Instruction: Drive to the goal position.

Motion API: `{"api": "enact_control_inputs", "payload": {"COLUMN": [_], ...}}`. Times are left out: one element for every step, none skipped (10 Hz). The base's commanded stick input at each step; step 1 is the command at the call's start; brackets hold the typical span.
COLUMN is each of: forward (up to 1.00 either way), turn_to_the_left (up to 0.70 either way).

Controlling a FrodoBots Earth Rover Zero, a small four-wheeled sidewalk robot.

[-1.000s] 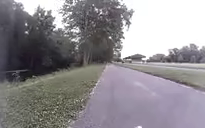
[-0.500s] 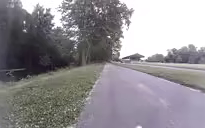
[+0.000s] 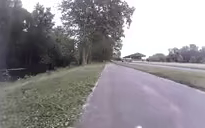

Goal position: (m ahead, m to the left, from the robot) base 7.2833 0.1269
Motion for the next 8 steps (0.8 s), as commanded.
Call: {"api": "enact_control_inputs", "payload": {"forward": [0.70, 0.70, 0.70, 0.70, 0.70, 0.70, 0.70, 0.70], "turn_to_the_left": [-0.01, -0.01, -0.01, -0.01, -0.01, -0.01, -0.01, -0.01]}}
